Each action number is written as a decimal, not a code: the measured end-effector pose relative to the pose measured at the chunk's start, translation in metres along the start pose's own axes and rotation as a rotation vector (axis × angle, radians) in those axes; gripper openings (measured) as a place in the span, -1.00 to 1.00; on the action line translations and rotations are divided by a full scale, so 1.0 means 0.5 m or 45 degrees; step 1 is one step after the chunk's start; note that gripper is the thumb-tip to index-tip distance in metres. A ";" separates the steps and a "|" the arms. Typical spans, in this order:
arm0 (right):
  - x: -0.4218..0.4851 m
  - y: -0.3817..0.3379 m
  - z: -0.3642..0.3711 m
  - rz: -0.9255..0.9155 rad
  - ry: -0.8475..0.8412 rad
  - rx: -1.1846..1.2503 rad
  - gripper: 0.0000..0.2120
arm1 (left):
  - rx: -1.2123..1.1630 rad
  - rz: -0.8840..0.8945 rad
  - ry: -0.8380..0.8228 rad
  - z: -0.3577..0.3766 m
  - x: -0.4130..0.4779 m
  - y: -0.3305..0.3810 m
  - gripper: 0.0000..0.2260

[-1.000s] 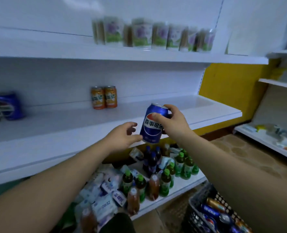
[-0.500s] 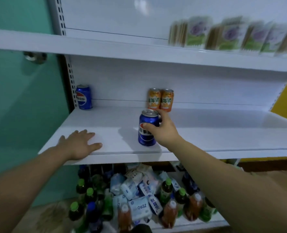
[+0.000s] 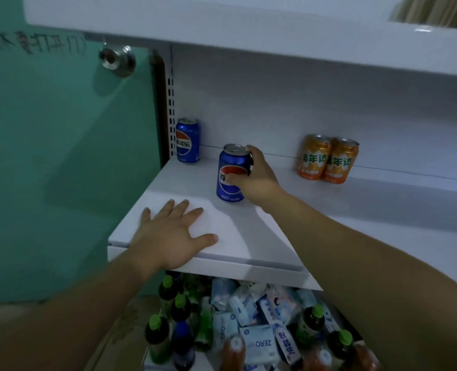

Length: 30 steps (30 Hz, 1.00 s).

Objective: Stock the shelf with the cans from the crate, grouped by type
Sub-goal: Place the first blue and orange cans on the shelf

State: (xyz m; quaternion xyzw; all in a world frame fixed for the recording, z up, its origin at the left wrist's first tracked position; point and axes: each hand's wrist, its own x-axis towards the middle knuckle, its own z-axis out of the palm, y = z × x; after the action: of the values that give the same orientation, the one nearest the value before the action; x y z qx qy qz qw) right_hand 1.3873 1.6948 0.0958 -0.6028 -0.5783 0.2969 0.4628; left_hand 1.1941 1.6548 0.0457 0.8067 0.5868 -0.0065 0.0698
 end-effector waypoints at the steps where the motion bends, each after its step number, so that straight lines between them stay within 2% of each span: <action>1: 0.018 0.001 0.010 0.001 0.003 -0.011 -0.29 | 0.004 0.003 0.002 0.000 0.001 0.000 -0.28; 7: 0.103 0.013 0.064 -0.101 0.046 -0.030 -0.40 | 0.011 0.013 -0.006 0.004 0.001 -0.002 -0.28; 13: 0.176 0.036 0.106 -0.146 0.131 -0.059 -0.38 | 0.011 0.004 -0.010 0.006 0.004 -0.004 -0.28; 19: 0.229 0.040 0.124 -0.118 0.153 -0.043 -0.38 | -0.033 0.010 0.043 0.011 0.000 -0.003 -0.11; 24: 0.257 0.044 0.139 -0.117 0.172 -0.037 -0.38 | -0.034 0.017 0.089 0.012 -0.003 -0.004 -0.11; 30: 0.243 0.032 0.130 -0.011 0.107 -0.137 -0.30 | -0.034 0.013 0.029 0.009 -0.002 -0.004 -0.15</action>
State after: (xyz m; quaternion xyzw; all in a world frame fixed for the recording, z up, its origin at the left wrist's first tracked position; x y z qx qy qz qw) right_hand 1.3548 1.8282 0.0770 -0.6363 -0.5760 0.2377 0.4547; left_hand 1.1922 1.6540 0.0412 0.8086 0.5836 0.0109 0.0737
